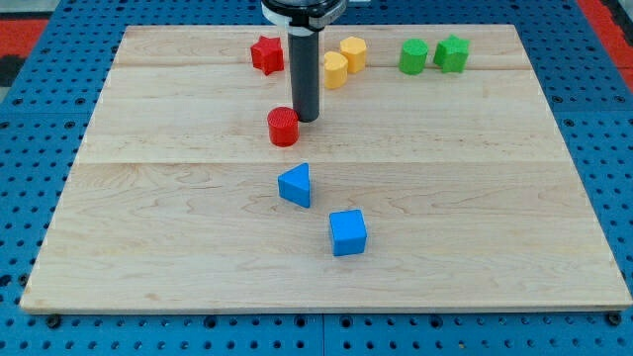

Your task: Push the blue triangle into the green star

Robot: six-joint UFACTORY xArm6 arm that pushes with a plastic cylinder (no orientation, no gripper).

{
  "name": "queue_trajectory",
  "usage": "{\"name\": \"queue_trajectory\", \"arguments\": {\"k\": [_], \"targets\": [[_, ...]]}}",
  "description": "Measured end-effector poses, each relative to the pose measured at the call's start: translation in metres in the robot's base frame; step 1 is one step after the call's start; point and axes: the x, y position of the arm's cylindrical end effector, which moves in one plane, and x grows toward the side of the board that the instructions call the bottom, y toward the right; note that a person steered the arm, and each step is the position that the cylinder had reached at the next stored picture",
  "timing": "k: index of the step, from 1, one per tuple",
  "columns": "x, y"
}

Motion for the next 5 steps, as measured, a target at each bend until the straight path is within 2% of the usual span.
{"name": "queue_trajectory", "arguments": {"k": [2, 3, 4, 5], "targets": [[0.000, 0.003], [0.029, -0.031], [0.056, -0.007], [0.105, -0.013]]}}
